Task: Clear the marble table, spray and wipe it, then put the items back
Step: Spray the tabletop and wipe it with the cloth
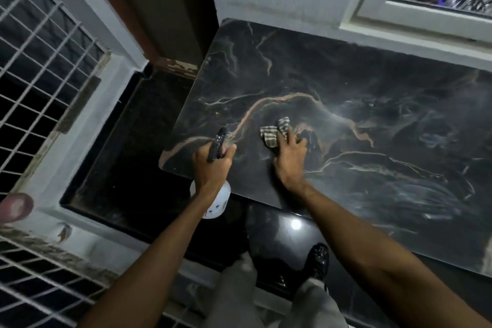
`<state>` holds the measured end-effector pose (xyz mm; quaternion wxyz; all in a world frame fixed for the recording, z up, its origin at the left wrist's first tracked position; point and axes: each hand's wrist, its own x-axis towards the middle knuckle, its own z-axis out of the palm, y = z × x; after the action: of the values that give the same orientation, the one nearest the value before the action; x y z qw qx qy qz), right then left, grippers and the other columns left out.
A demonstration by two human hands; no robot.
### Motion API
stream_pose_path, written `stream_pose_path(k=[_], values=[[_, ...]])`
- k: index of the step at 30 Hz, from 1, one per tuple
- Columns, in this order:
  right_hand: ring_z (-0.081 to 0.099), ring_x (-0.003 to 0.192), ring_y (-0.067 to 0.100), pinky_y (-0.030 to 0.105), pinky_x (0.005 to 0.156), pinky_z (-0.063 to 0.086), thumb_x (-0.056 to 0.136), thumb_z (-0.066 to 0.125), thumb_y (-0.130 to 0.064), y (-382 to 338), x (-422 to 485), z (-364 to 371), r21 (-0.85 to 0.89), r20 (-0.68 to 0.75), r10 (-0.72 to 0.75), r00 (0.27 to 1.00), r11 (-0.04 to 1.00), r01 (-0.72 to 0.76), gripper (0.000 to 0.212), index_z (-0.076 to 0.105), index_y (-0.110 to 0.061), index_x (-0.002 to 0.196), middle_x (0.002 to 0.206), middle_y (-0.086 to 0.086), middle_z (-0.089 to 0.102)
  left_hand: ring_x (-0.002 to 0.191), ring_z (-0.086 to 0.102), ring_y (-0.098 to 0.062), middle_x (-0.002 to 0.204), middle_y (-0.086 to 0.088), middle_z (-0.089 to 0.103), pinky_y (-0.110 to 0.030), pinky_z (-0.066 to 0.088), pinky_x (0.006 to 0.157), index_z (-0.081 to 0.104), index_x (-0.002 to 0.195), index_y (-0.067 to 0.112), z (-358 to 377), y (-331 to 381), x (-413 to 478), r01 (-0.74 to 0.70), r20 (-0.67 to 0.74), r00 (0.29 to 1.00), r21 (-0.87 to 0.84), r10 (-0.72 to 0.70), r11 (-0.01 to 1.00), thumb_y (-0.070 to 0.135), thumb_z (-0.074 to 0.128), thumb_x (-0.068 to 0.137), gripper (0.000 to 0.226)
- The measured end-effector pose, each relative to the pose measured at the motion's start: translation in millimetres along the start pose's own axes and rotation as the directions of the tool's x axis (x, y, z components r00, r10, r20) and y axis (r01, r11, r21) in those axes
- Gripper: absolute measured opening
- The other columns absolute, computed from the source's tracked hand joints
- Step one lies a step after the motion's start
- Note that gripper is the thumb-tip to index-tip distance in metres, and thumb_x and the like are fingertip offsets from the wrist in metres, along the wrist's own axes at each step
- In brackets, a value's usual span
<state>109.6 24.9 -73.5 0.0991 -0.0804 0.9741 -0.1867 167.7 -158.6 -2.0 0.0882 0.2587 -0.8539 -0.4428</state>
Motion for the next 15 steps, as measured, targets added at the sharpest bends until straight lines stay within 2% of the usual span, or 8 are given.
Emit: stream_pose_path(k=[2,3,4,5,7,9,13,15], values=[[0.045,0.104,0.035,0.042,0.089,0.044,0.076,0.055,-0.011,25,-36,0,-0.076,0.096,-0.286,0.953,0.953,0.294,0.077,0.039,-0.021,0.150,0.162,0.010,0.026,0.055,0.059,-0.027,0.051,-0.007,0.056,-0.032,0.045,0.058,0.056,0.058,-0.001,12,9,-12,-0.032,0.007,0.999,-0.025,0.032,0.999,0.020,0.081,0.084,0.041],[0.046,0.103,0.034,0.040,0.088,0.044,0.075,0.053,-0.012,47,-57,-3,-0.103,0.166,-0.447,0.879,0.879,0.466,0.077,0.039,-0.022,0.150,0.163,0.009,0.025,0.054,0.058,-0.027,0.051,-0.007,0.055,-0.032,0.044,0.057,0.055,0.058,-0.002,25,17,-22,-0.055,0.019,0.998,-0.034,0.056,0.998,0.019,0.081,0.084,0.042],[0.046,0.103,0.033,0.039,0.089,0.044,0.074,0.053,-0.012,66,-69,-7,-0.093,0.202,-0.517,0.832,0.835,0.542,0.078,0.040,-0.023,0.150,0.164,0.007,0.025,0.054,0.058,-0.029,0.051,-0.011,0.055,-0.032,0.043,0.057,0.054,0.058,-0.003,34,22,-30,-0.065,0.034,0.997,-0.033,0.066,0.997,0.017,0.080,0.085,0.042],[0.045,0.105,0.032,0.039,0.091,0.043,0.071,0.055,-0.009,92,-79,-13,-0.071,0.180,-0.484,0.857,0.862,0.502,0.081,0.042,-0.024,0.150,0.164,0.005,0.026,0.055,0.058,-0.033,0.052,-0.015,0.056,-0.034,0.044,0.058,0.054,0.059,-0.004,48,29,-40,-0.076,0.054,0.996,-0.029,0.077,0.997,0.017,0.080,0.085,0.042],[0.044,0.105,0.033,0.038,0.094,0.042,0.065,0.060,-0.002,151,-90,-32,0.032,-0.034,-0.148,0.988,0.988,0.149,0.085,0.047,-0.024,0.147,0.160,0.005,0.033,0.056,0.059,-0.036,0.055,-0.019,0.057,-0.035,0.045,0.058,0.054,0.059,-0.004,77,45,-69,-0.099,0.086,0.991,-0.030,0.101,0.995,0.016,0.080,0.084,0.042],[0.043,0.104,0.037,0.040,0.094,0.040,0.064,0.059,0.005,204,-106,-55,0.151,-0.135,0.198,0.971,0.972,-0.177,0.081,0.053,-0.020,0.141,0.157,0.009,0.036,0.057,0.060,-0.034,0.056,-0.018,0.059,-0.035,0.046,0.059,0.056,0.060,-0.003,108,62,-100,-0.097,0.133,0.986,-0.030,0.100,0.995,0.017,0.081,0.084,0.040],[0.041,0.106,0.036,0.038,0.095,0.035,0.067,0.052,0.009,288,-147,-89,0.171,-0.170,0.299,0.939,0.947,-0.271,0.077,0.054,-0.018,0.140,0.156,0.011,0.036,0.054,0.057,-0.029,0.055,-0.016,0.060,-0.028,0.041,0.056,0.056,0.058,-0.001,172,91,-161,-0.042,0.234,0.971,-0.026,0.046,0.999,0.022,0.082,0.082,0.042],[0.042,0.109,0.039,0.040,0.097,0.035,0.070,0.052,0.009,324,-162,-104,0.238,-0.227,0.422,0.878,0.898,-0.370,0.071,0.058,-0.015,0.136,0.154,0.013,0.039,0.058,0.058,-0.032,0.057,-0.018,0.059,-0.029,0.041,0.057,0.054,0.056,0.001,199,100,-192,0.028,0.294,0.955,0.000,-0.027,1.000,0.030,0.081,0.083,0.048]])
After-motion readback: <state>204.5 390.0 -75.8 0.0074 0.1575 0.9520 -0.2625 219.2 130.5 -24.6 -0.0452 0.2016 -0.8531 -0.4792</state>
